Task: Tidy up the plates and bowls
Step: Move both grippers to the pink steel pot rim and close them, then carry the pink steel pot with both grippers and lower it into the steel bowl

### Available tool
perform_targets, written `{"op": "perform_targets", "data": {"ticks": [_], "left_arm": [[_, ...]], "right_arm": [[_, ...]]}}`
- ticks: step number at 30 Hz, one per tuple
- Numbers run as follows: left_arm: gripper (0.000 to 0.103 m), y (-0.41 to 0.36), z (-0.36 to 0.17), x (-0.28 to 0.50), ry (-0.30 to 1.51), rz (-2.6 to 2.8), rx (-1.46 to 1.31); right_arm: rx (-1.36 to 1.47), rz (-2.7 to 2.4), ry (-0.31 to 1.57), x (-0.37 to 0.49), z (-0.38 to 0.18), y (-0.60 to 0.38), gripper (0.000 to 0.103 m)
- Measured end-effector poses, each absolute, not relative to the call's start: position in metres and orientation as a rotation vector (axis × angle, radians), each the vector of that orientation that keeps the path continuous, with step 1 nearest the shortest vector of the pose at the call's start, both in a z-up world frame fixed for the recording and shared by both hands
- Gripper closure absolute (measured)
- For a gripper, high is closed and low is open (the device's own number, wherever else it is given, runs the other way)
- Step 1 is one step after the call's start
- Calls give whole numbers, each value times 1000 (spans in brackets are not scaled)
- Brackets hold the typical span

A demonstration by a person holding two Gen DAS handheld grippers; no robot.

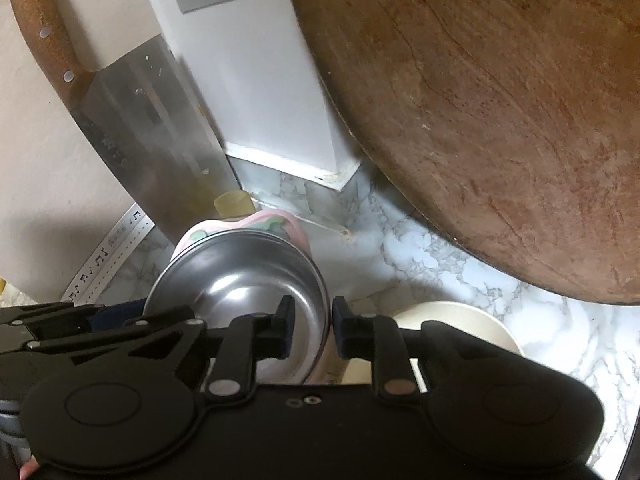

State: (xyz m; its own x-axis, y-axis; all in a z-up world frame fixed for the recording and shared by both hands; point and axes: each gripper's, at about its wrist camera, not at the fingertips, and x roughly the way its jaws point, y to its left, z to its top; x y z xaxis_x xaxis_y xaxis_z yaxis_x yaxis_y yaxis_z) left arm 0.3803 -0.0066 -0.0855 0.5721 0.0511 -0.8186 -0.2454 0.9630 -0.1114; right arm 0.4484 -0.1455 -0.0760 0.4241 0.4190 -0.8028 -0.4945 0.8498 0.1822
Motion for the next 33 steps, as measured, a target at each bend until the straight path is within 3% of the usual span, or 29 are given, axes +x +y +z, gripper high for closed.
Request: {"op": "perform_targets", "data": {"ticks": [6, 16, 33], "left_arm": [[93, -4, -83, 377, 953, 197, -219], [93, -5, -70, 365, 927, 185, -208], [93, -31, -1, 299, 885, 70, -138]], "right_arm": [[-118, 529, 954, 444, -74, -145, 98], [-96, 503, 928, 425, -62, -151, 98], [-74, 460, 885, 356, 6, -182, 98]]}}
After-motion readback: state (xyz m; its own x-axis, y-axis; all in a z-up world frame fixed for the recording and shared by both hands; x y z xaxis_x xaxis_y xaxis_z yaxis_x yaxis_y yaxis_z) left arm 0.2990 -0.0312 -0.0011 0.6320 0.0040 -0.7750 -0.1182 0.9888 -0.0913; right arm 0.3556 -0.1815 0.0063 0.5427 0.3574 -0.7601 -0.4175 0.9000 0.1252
